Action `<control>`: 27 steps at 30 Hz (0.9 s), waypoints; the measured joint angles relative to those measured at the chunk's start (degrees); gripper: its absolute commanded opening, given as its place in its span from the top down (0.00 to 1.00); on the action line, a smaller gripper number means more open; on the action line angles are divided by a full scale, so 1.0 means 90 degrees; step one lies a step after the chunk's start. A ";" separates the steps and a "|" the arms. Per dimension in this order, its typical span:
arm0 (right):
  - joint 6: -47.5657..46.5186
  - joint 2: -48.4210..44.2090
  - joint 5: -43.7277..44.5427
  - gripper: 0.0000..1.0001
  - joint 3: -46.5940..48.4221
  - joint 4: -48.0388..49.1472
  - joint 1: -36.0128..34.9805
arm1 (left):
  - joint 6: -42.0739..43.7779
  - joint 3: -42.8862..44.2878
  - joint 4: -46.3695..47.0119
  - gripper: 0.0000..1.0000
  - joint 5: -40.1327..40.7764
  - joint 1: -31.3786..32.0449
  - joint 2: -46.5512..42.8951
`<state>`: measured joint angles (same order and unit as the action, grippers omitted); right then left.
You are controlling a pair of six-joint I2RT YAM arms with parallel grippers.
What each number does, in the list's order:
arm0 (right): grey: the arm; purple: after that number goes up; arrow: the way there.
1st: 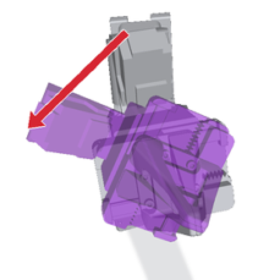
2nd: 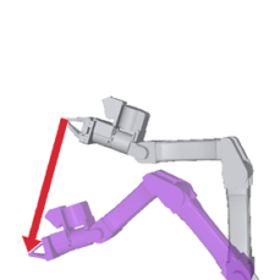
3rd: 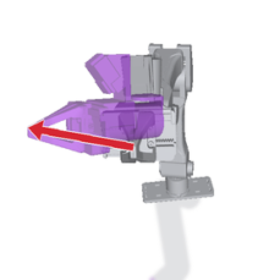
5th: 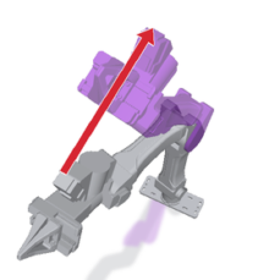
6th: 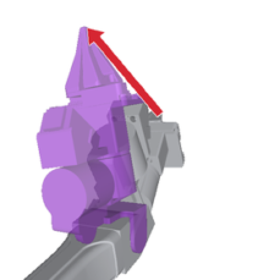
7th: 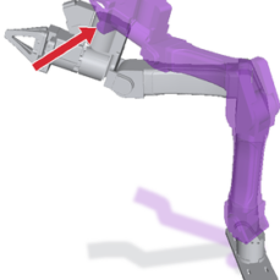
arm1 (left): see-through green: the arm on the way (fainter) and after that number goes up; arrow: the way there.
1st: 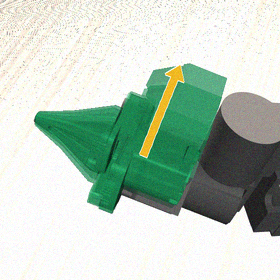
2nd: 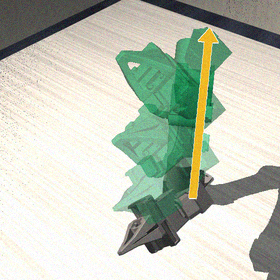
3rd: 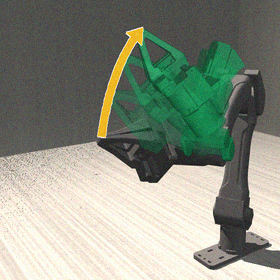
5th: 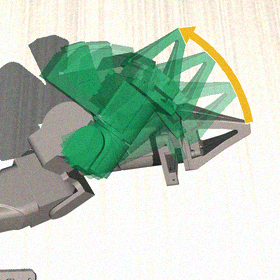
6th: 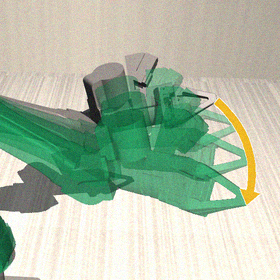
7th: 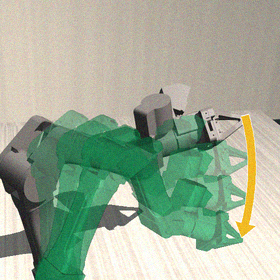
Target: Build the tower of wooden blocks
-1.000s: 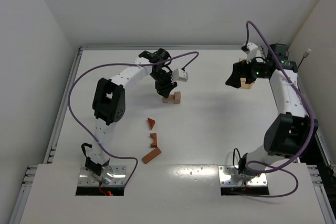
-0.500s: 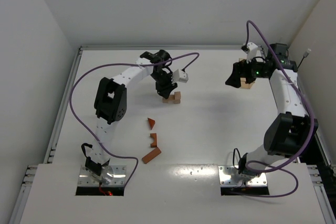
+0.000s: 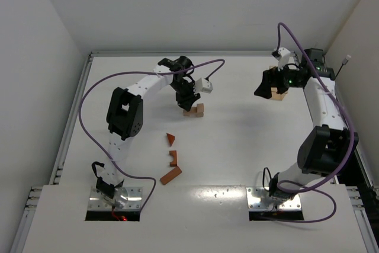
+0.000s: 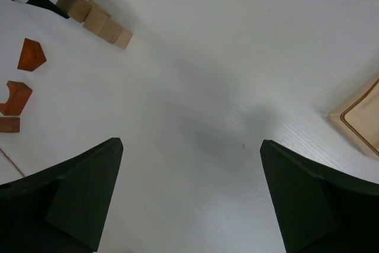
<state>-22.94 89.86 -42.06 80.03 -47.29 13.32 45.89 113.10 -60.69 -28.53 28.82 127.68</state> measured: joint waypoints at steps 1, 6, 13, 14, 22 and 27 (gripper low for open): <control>0.0000 0.0010 0.0000 0.00 0.0000 -0.0002 0.0000 | 0.0000 0.0000 0.0000 0.99 0.0000 0.0000 0.0000; 0.0000 0.0019 0.0000 0.00 0.0000 -0.0005 0.0000 | 0.0000 0.0000 0.0005 0.99 0.0000 -0.0002 0.0000; 0.0000 0.0019 0.0000 0.00 0.0005 -0.0036 0.0000 | -0.0002 0.0000 0.0012 0.99 0.0000 -0.0002 0.0002; 0.0000 0.0019 0.0000 0.00 0.0005 -0.0046 0.0000 | -0.0002 0.0000 0.0015 0.99 0.0000 -0.0002 0.0002; 0.0000 0.0027 0.0000 0.00 0.0029 -0.0051 0.0000 | -0.0002 0.0000 0.0017 0.99 0.0005 -0.0002 0.0002; 0.0000 0.0029 0.0000 0.00 0.0066 -0.0053 0.0000 | -0.0002 0.0000 0.0041 0.99 0.0005 -0.0002 0.0002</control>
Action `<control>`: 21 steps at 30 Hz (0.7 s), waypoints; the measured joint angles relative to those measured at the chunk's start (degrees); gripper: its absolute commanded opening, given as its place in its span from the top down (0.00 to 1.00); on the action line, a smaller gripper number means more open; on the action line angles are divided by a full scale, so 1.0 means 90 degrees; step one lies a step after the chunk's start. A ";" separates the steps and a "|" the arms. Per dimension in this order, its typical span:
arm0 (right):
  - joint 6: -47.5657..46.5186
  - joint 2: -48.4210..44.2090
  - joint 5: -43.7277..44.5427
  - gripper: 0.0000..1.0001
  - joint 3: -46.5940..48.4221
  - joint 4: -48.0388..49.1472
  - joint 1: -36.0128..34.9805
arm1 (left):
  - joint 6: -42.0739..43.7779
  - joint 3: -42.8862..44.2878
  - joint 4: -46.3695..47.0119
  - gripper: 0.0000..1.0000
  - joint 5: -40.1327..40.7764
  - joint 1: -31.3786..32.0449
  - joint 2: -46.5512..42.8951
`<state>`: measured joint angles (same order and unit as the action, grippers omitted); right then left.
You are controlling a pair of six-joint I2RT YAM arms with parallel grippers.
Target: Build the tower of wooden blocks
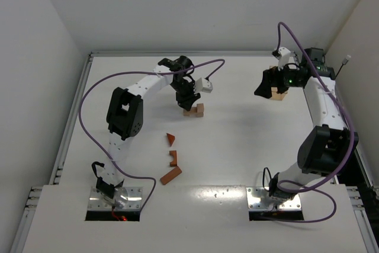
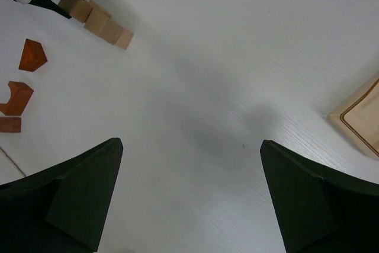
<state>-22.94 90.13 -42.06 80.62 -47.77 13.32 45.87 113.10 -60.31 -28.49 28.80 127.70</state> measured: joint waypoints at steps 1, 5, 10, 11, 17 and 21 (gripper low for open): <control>0.0000 0.0000 0.0000 0.00 0.0000 -0.0005 0.0000 | 0.0000 0.0000 0.0005 0.99 0.0000 0.0000 0.0000; 0.0000 0.0034 -0.0022 0.00 0.0012 -0.0015 -0.0007 | 0.0000 0.0000 0.0022 0.99 0.0005 0.0000 0.0000; 0.0000 0.0102 -0.0032 0.00 0.0046 -0.0041 -0.0007 | 0.0000 0.0002 0.0032 0.99 0.0036 0.0000 -0.0002; 0.0000 0.0102 -0.0036 0.00 0.0046 -0.0041 -0.0007 | 0.0000 0.0000 0.0032 0.99 0.0041 0.0000 -0.0002; 0.0000 0.0102 -0.0044 0.00 0.0049 -0.0044 -0.0007 | 0.0000 0.0000 0.0034 0.95 0.0049 0.0000 0.0000; -0.0024 0.0102 -0.0044 0.00 0.0049 -0.0044 -0.0007 | 0.0000 0.0000 0.0034 0.70 0.0049 -0.0032 -0.0002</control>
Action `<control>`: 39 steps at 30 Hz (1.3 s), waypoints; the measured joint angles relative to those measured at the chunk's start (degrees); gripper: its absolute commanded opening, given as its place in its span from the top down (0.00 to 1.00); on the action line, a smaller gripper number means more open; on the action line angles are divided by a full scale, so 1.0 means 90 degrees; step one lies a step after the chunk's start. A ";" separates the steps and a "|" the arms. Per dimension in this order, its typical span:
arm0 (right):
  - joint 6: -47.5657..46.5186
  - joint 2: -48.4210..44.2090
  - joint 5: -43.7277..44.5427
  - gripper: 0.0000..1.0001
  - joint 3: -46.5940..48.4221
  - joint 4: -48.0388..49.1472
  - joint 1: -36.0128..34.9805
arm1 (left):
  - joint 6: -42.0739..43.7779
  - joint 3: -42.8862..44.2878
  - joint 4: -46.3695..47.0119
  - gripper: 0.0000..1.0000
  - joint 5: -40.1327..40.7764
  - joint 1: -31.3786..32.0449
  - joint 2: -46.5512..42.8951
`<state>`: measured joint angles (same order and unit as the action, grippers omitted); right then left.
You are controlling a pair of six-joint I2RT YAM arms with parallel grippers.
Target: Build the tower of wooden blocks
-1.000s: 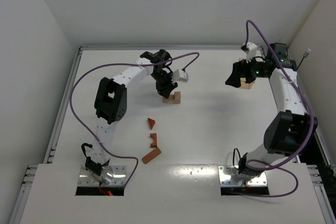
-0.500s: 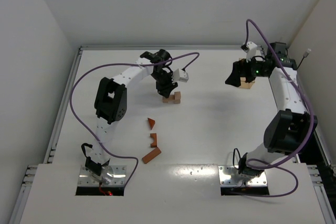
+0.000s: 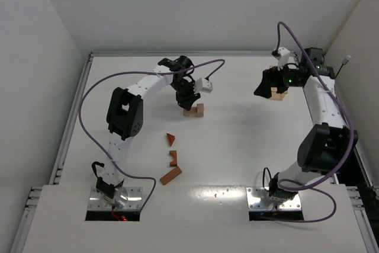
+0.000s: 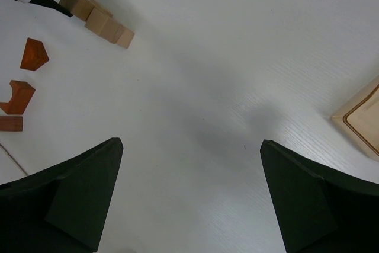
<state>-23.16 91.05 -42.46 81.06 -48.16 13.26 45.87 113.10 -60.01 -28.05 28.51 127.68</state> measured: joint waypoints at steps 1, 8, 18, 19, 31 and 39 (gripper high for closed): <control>-0.0005 0.0000 0.0000 0.00 0.0000 0.0000 0.0000 | -0.0002 0.0002 0.0000 0.67 -0.0002 0.0000 0.0000; -0.0029 0.0000 0.0000 0.00 0.0000 0.0000 0.0000 | 0.0022 0.0000 -0.0005 0.48 -0.0002 -0.0002 0.0000; -0.0046 0.0080 0.0000 0.00 0.0002 -0.0046 0.0000 | 0.0012 0.0000 0.0000 0.40 -0.0022 -0.0044 0.0000; -0.0046 0.0083 0.0000 0.00 0.0002 -0.0046 0.0000 | 0.0000 0.0000 0.0002 0.39 -0.0019 -0.0044 0.0000; -0.0083 0.0083 0.0002 0.00 0.0005 -0.0046 0.0000 | -0.0333 -0.0614 0.0002 0.35 0.0095 -0.0325 -0.1435; -0.0316 0.0032 0.0289 0.00 0.0231 -0.0330 -0.0546 | -0.1617 -0.1739 0.0117 0.44 0.0165 -0.1032 -0.3905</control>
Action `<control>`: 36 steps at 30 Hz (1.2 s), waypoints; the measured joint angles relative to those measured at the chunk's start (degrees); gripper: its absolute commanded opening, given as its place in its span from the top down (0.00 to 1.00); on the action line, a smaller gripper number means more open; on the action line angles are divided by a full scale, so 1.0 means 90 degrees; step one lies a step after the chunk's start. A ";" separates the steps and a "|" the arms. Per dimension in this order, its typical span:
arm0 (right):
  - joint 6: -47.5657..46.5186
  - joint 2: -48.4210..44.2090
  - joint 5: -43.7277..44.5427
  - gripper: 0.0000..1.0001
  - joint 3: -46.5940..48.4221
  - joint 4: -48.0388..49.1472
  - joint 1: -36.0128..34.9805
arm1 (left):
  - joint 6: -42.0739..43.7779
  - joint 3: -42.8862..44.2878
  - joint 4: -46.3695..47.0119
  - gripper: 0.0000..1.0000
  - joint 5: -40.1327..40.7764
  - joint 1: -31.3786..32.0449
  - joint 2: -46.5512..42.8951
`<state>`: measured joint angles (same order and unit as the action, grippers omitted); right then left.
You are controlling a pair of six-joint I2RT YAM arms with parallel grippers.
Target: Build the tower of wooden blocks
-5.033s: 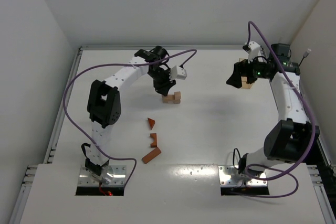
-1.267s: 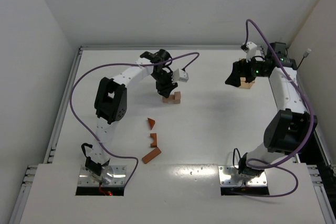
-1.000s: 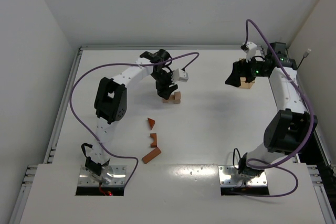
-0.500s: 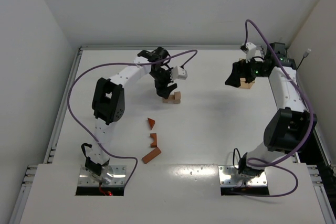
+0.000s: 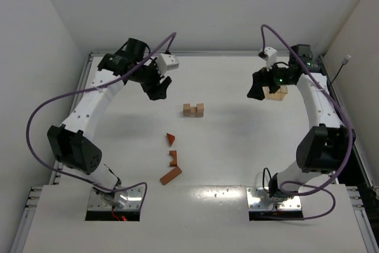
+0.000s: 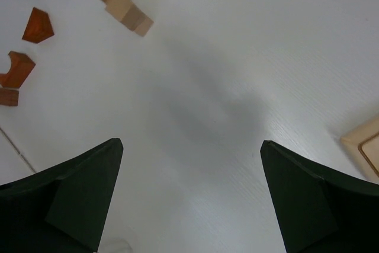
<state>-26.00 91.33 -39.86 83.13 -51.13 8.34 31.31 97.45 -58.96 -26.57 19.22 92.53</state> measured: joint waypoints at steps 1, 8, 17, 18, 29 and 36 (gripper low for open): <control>-0.0126 -0.0010 0.0075 0.00 0.0073 -0.0102 -0.0189 | -0.0046 -0.0024 -0.0083 0.42 -0.0070 -0.0107 -0.0102; -0.1197 -0.0464 0.1117 0.05 -0.0012 -0.0580 -0.3140 | -0.0019 -0.0928 -0.0529 0.00 -0.1579 -0.1576 -0.0265; -0.1766 -0.0124 0.2271 0.14 -0.0318 -0.0610 -0.6373 | -0.0413 -0.2045 -0.0503 0.00 -0.3660 -0.4597 -0.0923; -0.1824 -0.0068 0.2392 0.24 -0.0318 -0.0559 -0.6574 | -0.0379 -0.2135 -0.0590 0.00 -0.3796 -0.4794 -0.0954; -0.2511 0.0755 0.2501 0.62 -0.0306 0.0554 -0.8318 | -0.0731 -0.2635 -0.0610 0.10 -0.4437 -0.5991 -0.1171; -0.2283 0.2108 0.1685 0.54 0.0192 0.0811 -0.8267 | -0.0971 -0.2460 -0.0505 0.09 -0.4609 -0.6409 -0.0976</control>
<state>-46.54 110.30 -24.69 84.86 -43.83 -66.06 22.57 75.31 -63.51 -68.05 -38.46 83.74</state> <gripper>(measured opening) 0.431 0.911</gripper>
